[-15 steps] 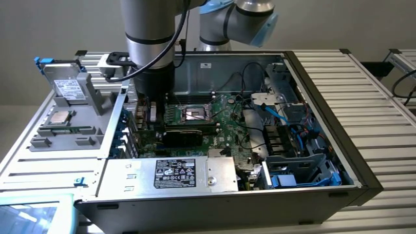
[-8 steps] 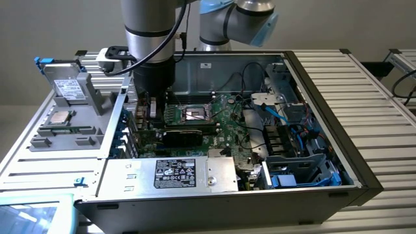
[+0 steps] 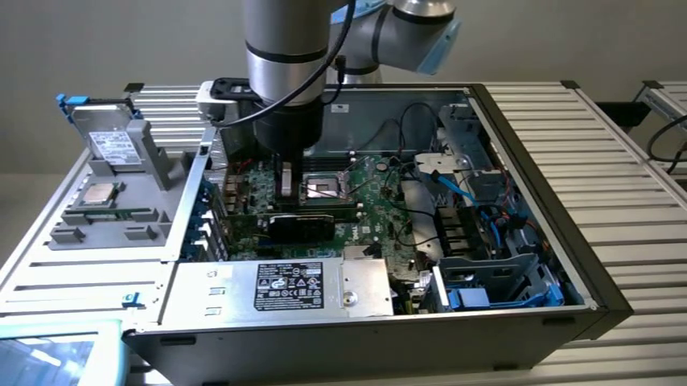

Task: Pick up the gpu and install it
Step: 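Press down on the gpu until it lock into place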

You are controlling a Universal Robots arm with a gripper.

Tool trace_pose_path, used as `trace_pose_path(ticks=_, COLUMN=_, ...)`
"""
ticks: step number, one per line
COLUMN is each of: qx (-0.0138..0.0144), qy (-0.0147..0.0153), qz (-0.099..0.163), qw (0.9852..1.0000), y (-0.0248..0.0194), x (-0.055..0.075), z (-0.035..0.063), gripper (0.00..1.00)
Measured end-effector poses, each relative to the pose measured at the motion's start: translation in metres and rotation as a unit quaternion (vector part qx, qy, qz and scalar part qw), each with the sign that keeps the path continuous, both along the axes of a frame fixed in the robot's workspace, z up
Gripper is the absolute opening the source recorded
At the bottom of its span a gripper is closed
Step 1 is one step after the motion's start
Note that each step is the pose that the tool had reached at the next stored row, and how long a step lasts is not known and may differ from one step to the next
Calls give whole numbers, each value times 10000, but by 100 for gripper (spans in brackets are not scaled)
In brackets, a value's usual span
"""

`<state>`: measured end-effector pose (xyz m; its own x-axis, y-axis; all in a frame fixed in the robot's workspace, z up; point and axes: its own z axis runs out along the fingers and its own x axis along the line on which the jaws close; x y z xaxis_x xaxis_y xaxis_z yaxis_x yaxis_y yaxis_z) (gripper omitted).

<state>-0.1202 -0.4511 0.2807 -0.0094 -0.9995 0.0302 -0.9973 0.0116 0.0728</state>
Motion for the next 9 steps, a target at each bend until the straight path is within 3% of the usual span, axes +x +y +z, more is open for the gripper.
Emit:
trace_pose_path(ticks=7, qx=4, qy=0, qz=0, qw=10000, y=-24, x=318, z=-4, gripper=12)
trace_pose_path(ticks=9, qx=5, qy=0, qz=1, qw=10000, y=-24, x=346, z=-4, gripper=12)
